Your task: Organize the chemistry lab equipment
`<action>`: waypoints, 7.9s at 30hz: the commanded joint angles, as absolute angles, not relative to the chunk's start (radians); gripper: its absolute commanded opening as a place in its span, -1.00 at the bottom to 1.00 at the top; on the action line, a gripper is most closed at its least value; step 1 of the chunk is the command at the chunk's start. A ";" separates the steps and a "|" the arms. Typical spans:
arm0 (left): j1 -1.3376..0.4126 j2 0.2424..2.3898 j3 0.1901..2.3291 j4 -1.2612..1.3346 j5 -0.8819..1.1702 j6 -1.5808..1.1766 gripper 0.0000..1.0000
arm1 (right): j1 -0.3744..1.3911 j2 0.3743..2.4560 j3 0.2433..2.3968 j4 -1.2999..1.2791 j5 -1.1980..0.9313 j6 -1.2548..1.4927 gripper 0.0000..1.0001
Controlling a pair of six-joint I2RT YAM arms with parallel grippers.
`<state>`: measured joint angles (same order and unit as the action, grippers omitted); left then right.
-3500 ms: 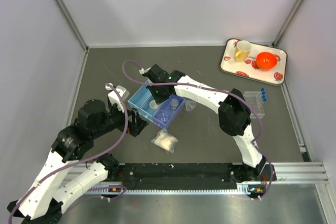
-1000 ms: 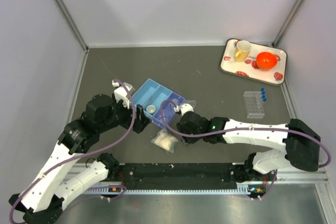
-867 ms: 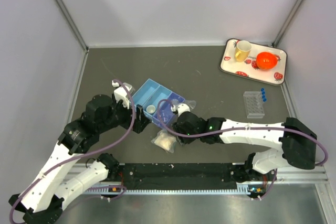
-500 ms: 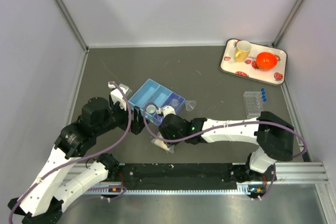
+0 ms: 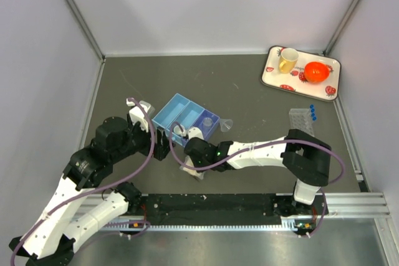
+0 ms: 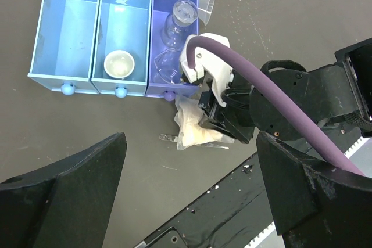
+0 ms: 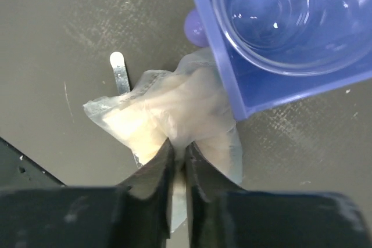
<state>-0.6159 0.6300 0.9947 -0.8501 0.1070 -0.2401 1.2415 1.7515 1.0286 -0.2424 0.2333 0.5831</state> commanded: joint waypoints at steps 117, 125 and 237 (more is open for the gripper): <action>-0.618 0.630 0.988 -0.805 0.149 -0.238 0.98 | 0.841 1.806 1.686 -0.587 0.245 0.275 -0.24; -0.618 0.634 0.991 -0.807 0.141 -0.242 0.98 | 0.812 1.491 1.387 -0.592 0.406 0.333 -0.19; -0.618 0.629 1.006 -0.835 0.137 -0.224 0.98 | 0.620 1.922 1.775 -0.307 -0.479 0.117 -1.00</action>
<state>-0.6159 0.6418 0.9878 -0.8497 0.1413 -0.2359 0.5900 1.8969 1.6787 -0.3122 -0.3706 0.2428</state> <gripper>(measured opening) 0.990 0.010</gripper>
